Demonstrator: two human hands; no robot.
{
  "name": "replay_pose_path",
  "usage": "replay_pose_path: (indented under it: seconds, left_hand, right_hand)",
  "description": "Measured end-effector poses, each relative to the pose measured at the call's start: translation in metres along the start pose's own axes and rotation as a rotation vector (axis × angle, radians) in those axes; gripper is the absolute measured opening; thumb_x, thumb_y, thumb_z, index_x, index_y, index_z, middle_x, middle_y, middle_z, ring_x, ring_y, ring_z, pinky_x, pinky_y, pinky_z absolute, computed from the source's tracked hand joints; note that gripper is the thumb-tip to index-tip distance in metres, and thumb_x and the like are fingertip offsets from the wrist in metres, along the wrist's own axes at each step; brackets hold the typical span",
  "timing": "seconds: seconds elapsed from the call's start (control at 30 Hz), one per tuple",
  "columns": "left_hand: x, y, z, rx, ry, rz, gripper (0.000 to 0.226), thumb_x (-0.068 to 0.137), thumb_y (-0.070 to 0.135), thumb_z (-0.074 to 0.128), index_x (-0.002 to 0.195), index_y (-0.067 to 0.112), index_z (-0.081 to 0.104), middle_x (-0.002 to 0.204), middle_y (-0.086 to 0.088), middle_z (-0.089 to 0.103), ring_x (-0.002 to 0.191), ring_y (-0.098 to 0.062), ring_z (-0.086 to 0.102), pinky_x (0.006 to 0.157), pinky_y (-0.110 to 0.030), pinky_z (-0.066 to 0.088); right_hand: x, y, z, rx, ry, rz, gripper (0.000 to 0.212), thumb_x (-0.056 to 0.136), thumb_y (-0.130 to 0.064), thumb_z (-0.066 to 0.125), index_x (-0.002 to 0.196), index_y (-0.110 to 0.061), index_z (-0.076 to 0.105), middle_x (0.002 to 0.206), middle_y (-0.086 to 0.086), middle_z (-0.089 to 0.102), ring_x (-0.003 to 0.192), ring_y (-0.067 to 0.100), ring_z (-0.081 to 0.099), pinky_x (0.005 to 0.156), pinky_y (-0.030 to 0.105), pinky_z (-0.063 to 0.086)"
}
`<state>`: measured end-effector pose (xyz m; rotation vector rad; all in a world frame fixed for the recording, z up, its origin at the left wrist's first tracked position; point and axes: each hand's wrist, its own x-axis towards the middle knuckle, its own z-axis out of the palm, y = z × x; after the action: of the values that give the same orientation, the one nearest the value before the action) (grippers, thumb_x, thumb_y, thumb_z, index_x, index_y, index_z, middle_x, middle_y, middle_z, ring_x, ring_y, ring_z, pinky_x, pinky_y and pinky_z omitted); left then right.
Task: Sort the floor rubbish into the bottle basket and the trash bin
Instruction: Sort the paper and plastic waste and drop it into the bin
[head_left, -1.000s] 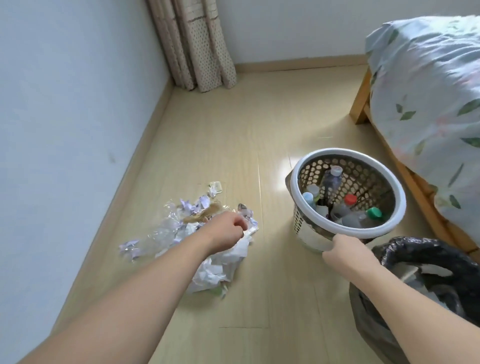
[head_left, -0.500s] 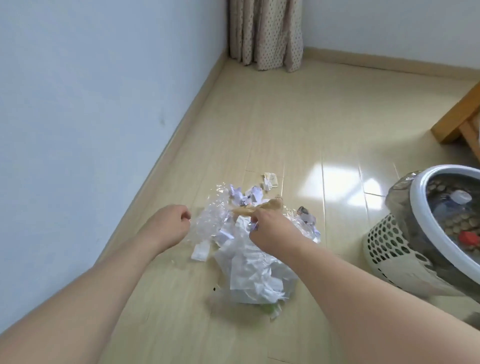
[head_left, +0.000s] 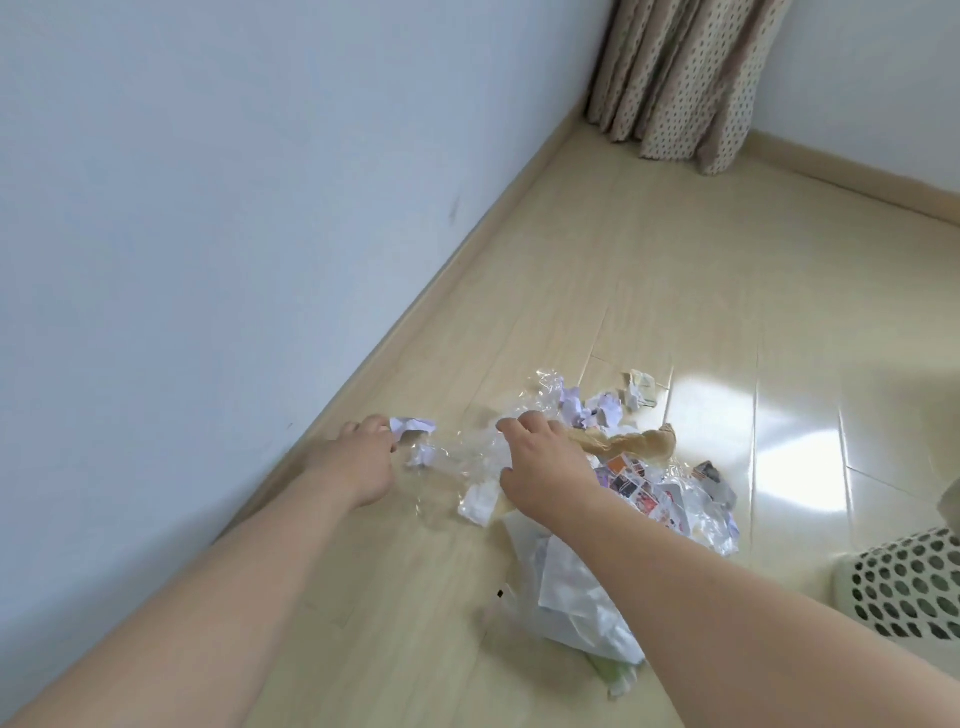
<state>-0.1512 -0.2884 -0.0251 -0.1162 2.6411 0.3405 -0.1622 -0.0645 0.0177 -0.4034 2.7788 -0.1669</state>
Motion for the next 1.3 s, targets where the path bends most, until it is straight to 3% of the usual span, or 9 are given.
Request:
replay_pose_path:
  seconds: [0.17,0.37,0.5,0.6,0.8,0.9,1.0,1.1,1.3]
  left_hand:
    - [0.016,-0.002,0.02,0.051,-0.051,0.062,0.057,0.092,0.004,0.038,0.143,0.028,0.041,0.162,0.005,0.002,0.147,-0.023,0.007,0.112,-0.037,0.029]
    - [0.026,0.0,0.03,0.0,-0.147,0.046,0.067,0.08,-0.004,0.031,0.136,0.031,0.041,0.163,0.01,-0.002,0.151,-0.022,-0.006,0.12,-0.041,0.01]
    - [0.028,-0.001,0.035,0.031,-0.152,-0.05,0.08,0.083,0.0,0.031,0.157,0.023,0.011,0.164,0.008,0.0,0.151,-0.022,-0.001,0.122,-0.042,0.0]
    - [0.014,0.002,0.025,-0.055,-0.056,-0.049,0.07,0.086,0.001,0.033,0.153,0.018,0.024,0.162,0.004,0.013,0.145,-0.024,0.02,0.12,-0.038,0.015]
    - [-0.032,0.027,-0.009,-0.493,0.215,-0.048,0.045,0.098,0.009,0.032,0.137,0.015,0.054,0.142,0.002,0.044,0.101,-0.017,0.056,0.078,-0.031,0.047]
    - [-0.059,0.072,-0.036,-0.586,0.271,-0.006,0.038,0.098,0.014,0.036,0.123,0.018,0.064,0.123,-0.001,0.059,0.082,-0.013,0.059,0.058,-0.024,0.038]
    - [-0.091,0.145,-0.056,-0.595,0.259,0.115,0.036,0.097,0.013,0.04,0.115,0.019,0.07,0.115,0.001,0.064,0.094,-0.02,0.062,0.062,-0.021,0.038]
    - [-0.124,0.224,-0.059,-0.567,0.207,0.245,0.037,0.096,0.011,0.041,0.118,0.017,0.07,0.108,-0.003,0.068,0.068,-0.012,0.057,0.057,-0.023,0.038]
    - [-0.194,0.388,-0.045,-0.511,0.127,0.524,0.036,0.095,0.011,0.042,0.112,0.019,0.072,0.099,-0.001,0.066,0.069,-0.017,0.058,0.06,-0.027,0.042]
  right_hand:
    - [0.028,-0.019,0.027,-0.146,0.036,-0.105,0.054,0.086,-0.014,0.051,0.138,-0.026,0.04,0.145,0.003,0.026,0.132,0.028,0.024,0.103,0.036,0.028]
    - [0.04,-0.02,0.038,-0.164,0.154,-0.13,0.026,0.089,-0.011,0.048,0.102,-0.021,0.069,0.118,-0.001,0.051,0.115,0.026,0.04,0.095,0.032,0.029]
    - [0.034,-0.015,0.028,-0.096,0.257,-0.121,0.023,0.093,-0.014,0.047,0.095,-0.019,0.069,0.103,-0.003,0.059,0.102,0.024,0.048,0.086,0.031,0.034]
    - [0.019,-0.008,0.009,0.014,0.352,-0.075,0.021,0.094,-0.014,0.048,0.09,-0.017,0.068,0.094,-0.003,0.062,0.093,0.024,0.052,0.078,0.031,0.041]
    - [-0.042,0.024,-0.055,0.245,0.534,0.107,0.022,0.098,-0.025,0.045,0.088,-0.018,0.063,0.083,-0.004,0.06,0.08,0.022,0.054,0.058,0.03,0.037]
    - [-0.084,0.052,-0.087,0.408,0.616,0.199,0.015,0.095,-0.022,0.049,0.087,-0.018,0.061,0.081,-0.005,0.061,0.077,0.021,0.054,0.064,0.033,0.045]
    - [-0.143,0.093,-0.11,0.526,0.691,0.292,0.012,0.096,-0.021,0.05,0.101,-0.019,0.061,0.086,-0.004,0.065,0.079,0.021,0.057,0.069,0.034,0.048]
    - [-0.202,0.138,-0.117,0.609,0.731,0.438,0.016,0.096,-0.022,0.05,0.109,-0.022,0.059,0.089,-0.003,0.065,0.082,0.02,0.058,0.07,0.032,0.044]
    - [-0.32,0.258,-0.14,0.762,0.78,0.685,0.006,0.092,-0.023,0.054,0.093,-0.018,0.055,0.084,0.0,0.062,0.082,0.024,0.059,0.071,0.036,0.045]
